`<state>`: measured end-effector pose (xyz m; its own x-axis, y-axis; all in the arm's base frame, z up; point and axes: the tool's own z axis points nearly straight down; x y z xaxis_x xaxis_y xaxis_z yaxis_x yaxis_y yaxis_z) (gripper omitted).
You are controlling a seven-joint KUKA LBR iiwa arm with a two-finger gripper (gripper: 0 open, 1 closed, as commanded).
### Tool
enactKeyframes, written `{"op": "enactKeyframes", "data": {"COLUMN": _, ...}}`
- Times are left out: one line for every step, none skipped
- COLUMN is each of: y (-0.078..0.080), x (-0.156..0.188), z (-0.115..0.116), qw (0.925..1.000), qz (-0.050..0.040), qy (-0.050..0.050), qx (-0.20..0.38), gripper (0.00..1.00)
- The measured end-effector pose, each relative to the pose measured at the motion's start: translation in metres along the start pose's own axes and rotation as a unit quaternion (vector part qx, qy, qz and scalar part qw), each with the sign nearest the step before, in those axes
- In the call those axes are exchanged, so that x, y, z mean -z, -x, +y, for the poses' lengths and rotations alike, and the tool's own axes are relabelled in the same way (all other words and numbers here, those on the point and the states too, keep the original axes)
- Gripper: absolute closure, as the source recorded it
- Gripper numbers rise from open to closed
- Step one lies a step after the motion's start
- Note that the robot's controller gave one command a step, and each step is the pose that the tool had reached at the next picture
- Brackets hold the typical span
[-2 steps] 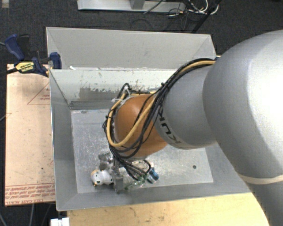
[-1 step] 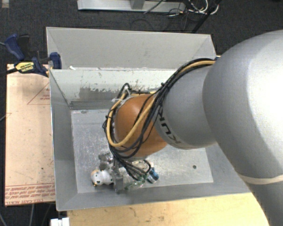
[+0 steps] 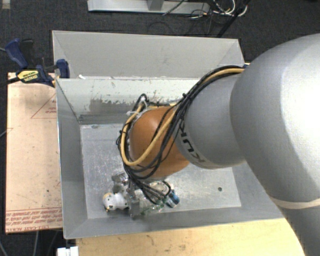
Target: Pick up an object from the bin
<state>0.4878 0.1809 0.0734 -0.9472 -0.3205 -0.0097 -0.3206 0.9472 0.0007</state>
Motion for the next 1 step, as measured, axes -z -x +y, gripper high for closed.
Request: {"op": "enactKeyframes", "data": {"y": -0.0014, "x": 0.0076, "z": 0.0003, "qw": 1.0, "qz": 0.0042, "qy": 0.0, "qx": 0.0, "gripper": 1.0}}
